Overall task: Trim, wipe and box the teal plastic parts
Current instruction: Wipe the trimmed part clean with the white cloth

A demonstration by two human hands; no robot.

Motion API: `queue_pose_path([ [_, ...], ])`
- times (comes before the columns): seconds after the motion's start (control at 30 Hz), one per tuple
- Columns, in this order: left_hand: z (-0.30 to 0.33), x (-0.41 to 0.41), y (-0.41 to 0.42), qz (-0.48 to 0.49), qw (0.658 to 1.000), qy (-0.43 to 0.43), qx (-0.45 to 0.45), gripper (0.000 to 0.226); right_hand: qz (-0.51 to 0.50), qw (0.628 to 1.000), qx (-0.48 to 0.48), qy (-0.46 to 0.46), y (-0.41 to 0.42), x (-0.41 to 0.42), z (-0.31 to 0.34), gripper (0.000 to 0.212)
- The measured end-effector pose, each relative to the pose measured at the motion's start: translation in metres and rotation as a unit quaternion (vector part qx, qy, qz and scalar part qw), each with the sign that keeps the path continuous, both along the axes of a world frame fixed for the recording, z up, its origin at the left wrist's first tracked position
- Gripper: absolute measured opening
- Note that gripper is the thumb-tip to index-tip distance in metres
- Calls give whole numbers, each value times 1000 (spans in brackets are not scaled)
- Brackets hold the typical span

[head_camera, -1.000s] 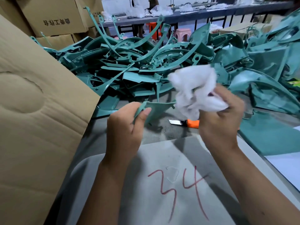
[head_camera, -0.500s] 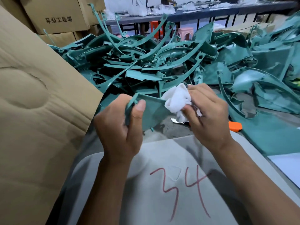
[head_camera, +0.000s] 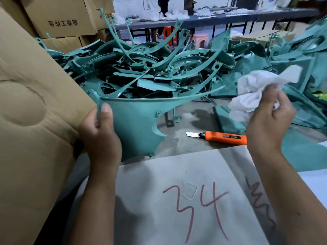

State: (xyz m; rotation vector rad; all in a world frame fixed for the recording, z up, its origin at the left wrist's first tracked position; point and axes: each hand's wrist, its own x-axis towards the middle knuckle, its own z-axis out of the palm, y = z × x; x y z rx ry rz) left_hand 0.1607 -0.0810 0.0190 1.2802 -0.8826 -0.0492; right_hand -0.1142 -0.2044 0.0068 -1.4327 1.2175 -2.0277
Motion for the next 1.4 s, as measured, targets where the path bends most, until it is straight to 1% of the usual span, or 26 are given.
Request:
queue_pose_path([
  [0.03,-1,0,0,15,999,-33,26,40,34,999,-12,-38,3,5,2,43],
  [0.07,-2,-1,-1,26,996,-62,50,41,64,997,-22,-34,6,9,3,41],
  [0.1,-2,-4,-2,30,994,-78,65,41,87,995,-45,21,8,13,2,38],
  [0.13,-2,-6,-2,22,994,-83,72,41,108,983,-82,125,10,15,1,34],
  [0.2,-2,-6,-3,-6,993,-83,81,42,162,913,-151,342,10,22,-5,40],
  [0.23,-3,-6,-3,-20,993,-78,85,43,180,885,-153,401,9,25,-7,43],
  [0.27,-3,-6,-2,-36,994,-66,86,44,184,876,-139,425,10,28,-8,47],
  [0.3,-3,-6,-2,-54,994,-44,84,47,169,879,-130,426,11,31,-7,51],
  [0.37,-1,-8,-3,-97,992,10,79,52,113,905,-121,392,15,33,-5,56],
  [0.43,0,-10,-4,-137,986,50,77,57,63,939,-118,316,19,29,-2,55],
  [0.5,1,-13,-6,-162,981,69,81,60,25,965,-87,247,19,28,-1,60],
  [0.6,-1,-17,-8,-162,980,67,90,58,24,986,-58,156,23,35,-2,63],
  [0.63,-2,-16,-8,-159,980,68,94,59,33,994,-43,94,24,36,-1,64],
  [0.67,-2,-14,-8,-147,981,72,101,59,41,999,-4,-7,21,35,2,64],
  [0.7,-3,-11,-8,-129,983,77,109,59,53,988,48,-135,19,30,7,64],
  [0.73,-3,-8,-8,-104,984,92,111,55,51,964,92,-245,15,22,11,65],
  [0.77,-4,-4,-8,-79,984,122,101,47,50,941,121,-311,12,14,14,63],
  [0.8,-4,-1,-8,-58,983,152,87,38,50,928,140,-342,9,10,15,58],
  [0.87,-5,-2,-11,-27,983,167,73,32,73,907,182,-371,8,11,13,47],
  [0.93,-8,-9,-16,-15,985,155,67,38,151,882,239,-376,16,27,11,50],
  [1.0,-12,-18,-20,-29,984,165,67,40,228,859,263,-375,26,43,9,47],
  [1.17,-16,-46,-27,-19,987,135,85,48,380,817,226,-371,46,71,6,39],
  [1.2,-16,-53,-27,-12,988,128,83,48,403,815,217,-357,49,73,6,37],
  [1.27,-18,-64,-27,-9,990,120,80,47,414,832,206,-307,53,74,5,37],
  [1.33,-19,-69,-27,-8,990,109,88,47,410,849,194,-270,55,72,5,25],
  [1.4,-20,-71,-25,-3,989,108,100,48,420,845,194,-267,57,70,4,23],
])
